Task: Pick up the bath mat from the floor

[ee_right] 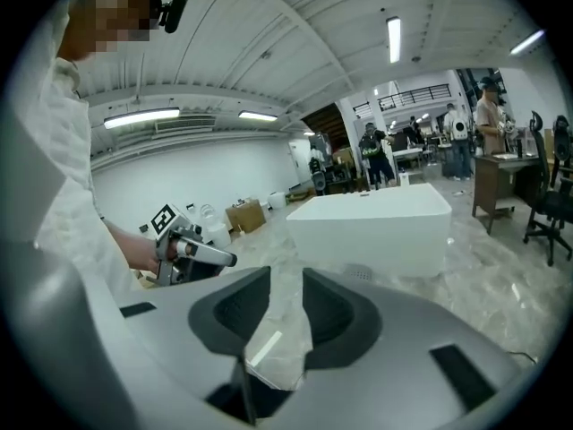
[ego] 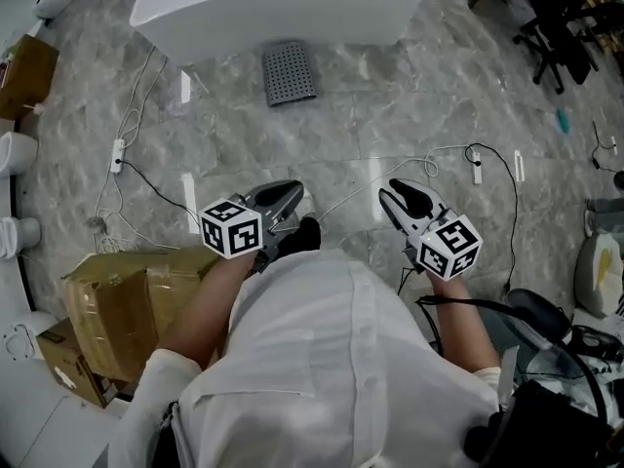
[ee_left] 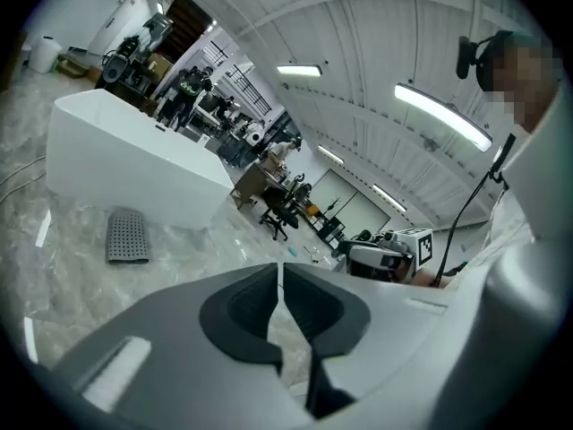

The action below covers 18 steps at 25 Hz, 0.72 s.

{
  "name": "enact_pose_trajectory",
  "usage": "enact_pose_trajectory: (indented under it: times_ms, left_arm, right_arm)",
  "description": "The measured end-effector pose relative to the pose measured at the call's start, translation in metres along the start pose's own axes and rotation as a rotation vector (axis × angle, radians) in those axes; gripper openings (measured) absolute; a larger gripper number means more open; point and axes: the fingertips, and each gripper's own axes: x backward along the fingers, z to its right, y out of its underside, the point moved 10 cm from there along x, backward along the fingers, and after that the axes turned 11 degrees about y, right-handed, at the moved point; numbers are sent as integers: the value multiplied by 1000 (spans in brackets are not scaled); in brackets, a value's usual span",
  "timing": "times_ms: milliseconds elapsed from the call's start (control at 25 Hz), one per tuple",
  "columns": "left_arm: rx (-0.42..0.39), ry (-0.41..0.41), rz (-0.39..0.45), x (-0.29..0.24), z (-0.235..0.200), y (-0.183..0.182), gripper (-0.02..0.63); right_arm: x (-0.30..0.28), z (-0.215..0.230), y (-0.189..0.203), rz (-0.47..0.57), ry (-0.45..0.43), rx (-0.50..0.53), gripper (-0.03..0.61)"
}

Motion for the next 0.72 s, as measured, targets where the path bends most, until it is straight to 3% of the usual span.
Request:
enact_pose_trajectory:
  times_ms: [240,520,720]
  left_arm:
    - [130,-15,62,-9,-95,-71,8]
    - [254,-103,143,-32,-183,-105,8]
    - [424,-159,224,-65,-257,-116,9]
  right_arm:
    - [-105,39,-76,5,-22,18,109]
    - [-204,84,-117,-62,-126,44,109]
    - [-296,139,-142,-123,-229,58,109]
